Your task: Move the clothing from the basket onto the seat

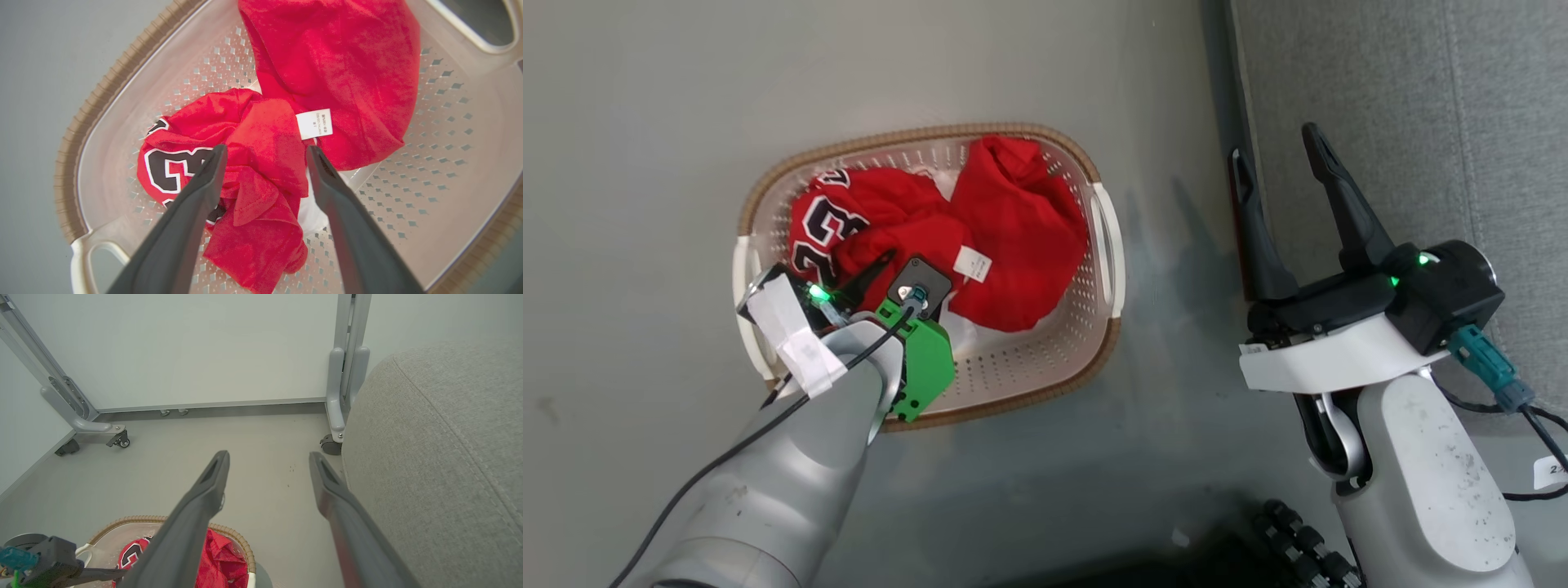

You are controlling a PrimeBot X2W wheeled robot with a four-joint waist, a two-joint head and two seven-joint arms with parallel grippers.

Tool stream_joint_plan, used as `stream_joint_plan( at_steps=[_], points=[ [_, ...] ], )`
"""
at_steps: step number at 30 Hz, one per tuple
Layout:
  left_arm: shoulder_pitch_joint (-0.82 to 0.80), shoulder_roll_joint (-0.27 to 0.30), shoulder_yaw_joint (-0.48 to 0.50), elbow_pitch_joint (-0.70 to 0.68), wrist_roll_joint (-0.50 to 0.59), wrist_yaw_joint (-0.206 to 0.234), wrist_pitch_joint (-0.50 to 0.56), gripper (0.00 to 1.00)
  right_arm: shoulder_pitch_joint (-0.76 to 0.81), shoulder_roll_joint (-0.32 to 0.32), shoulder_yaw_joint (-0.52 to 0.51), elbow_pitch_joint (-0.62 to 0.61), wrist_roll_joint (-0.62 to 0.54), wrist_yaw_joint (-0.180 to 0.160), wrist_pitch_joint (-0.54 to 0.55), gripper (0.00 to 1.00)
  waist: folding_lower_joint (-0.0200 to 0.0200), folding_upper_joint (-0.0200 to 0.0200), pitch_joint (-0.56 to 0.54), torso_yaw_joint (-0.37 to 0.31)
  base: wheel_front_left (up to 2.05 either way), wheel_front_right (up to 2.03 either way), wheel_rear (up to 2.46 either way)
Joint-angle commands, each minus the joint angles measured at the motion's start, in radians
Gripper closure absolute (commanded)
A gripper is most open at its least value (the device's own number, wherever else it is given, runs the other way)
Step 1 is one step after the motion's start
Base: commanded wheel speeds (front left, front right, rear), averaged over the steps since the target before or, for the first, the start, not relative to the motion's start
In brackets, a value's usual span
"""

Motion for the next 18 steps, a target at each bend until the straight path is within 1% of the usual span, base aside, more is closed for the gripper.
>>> stream_joint_plan(
  at_steps=[1,5,9,13,18],
  points=[
    [-0.031,0.015,-0.008,0.022,0.015,0.007,0.010,0.00,-0.019,0.000,0.006,-0.009,0.013,0.000,-0.004,0.00,-0.0003,0.0000,0.107,-0.050,0.00,0.00,0.00],
    [-0.086,0.033,-0.012,0.070,0.015,0.004,0.027,0.00,-0.032,0.000,0.022,-0.021,0.044,0.000,-0.004,0.00,-0.0003,0.0000,0.142,-0.063,0.00,0.00,0.00],
    [-0.128,0.061,-0.009,0.097,0.008,0.018,0.045,0.00,-0.037,0.000,0.035,-0.018,0.063,0.000,-0.004,0.00,-0.0003,0.0000,0.167,-0.074,0.00,0.00,0.00],
    [-0.161,0.087,-0.017,0.115,0.014,0.022,0.081,0.00,-0.051,0.000,0.050,-0.021,0.080,0.000,-0.004,0.00,-0.0003,0.0000,0.191,-0.090,0.00,0.00,0.00],
    [-0.184,0.115,-0.027,0.132,0.015,0.016,0.139,0.00,-0.057,0.000,0.067,-0.018,0.110,0.000,-0.004,0.00,-0.0003,0.0000,0.221,-0.109,0.00,0.00,0.00]
  ],
)
